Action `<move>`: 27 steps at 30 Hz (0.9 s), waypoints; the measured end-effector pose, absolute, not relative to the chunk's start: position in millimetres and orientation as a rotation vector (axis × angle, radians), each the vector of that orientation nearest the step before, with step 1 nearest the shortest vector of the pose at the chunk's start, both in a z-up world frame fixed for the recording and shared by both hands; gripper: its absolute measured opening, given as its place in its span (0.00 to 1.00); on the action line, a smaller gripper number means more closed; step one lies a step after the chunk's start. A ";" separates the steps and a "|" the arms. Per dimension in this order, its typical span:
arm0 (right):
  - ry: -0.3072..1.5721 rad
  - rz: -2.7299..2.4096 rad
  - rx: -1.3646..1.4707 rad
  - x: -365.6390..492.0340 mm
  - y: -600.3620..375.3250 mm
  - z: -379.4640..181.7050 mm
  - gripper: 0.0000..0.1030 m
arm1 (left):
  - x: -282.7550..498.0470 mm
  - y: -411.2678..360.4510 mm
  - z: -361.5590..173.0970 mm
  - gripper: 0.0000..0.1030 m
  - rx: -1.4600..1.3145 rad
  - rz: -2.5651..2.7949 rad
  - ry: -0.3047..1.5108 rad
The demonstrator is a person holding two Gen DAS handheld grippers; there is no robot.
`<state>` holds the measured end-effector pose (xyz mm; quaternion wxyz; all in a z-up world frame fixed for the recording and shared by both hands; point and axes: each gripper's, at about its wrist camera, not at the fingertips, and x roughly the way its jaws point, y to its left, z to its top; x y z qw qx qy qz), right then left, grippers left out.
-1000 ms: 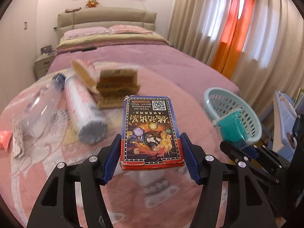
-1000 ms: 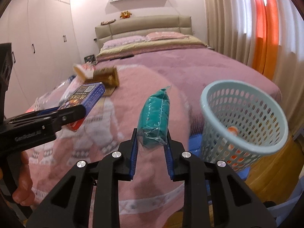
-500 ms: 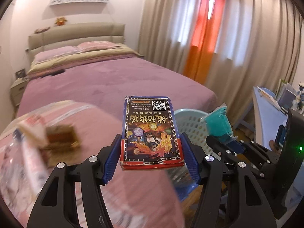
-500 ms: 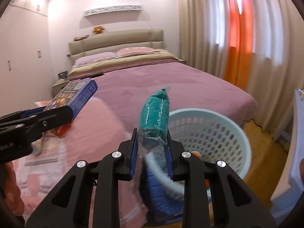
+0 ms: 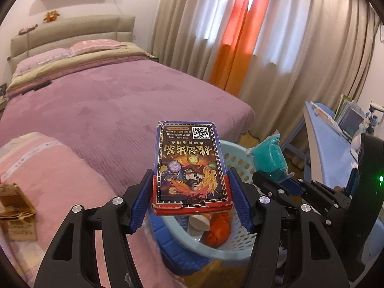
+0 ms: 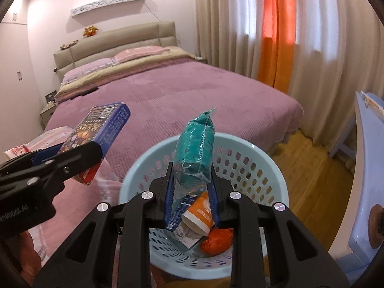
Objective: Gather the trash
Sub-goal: 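Release the teal packet into the basket with the right tool while the left tool drops the card box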
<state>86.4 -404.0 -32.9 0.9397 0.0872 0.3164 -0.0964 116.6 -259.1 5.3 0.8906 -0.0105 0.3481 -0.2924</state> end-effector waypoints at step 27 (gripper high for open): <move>0.683 -0.126 0.273 77.2 -400.3 -7.4 0.57 | 91.9 -183.1 28.6 0.84 -0.156 -0.629 0.741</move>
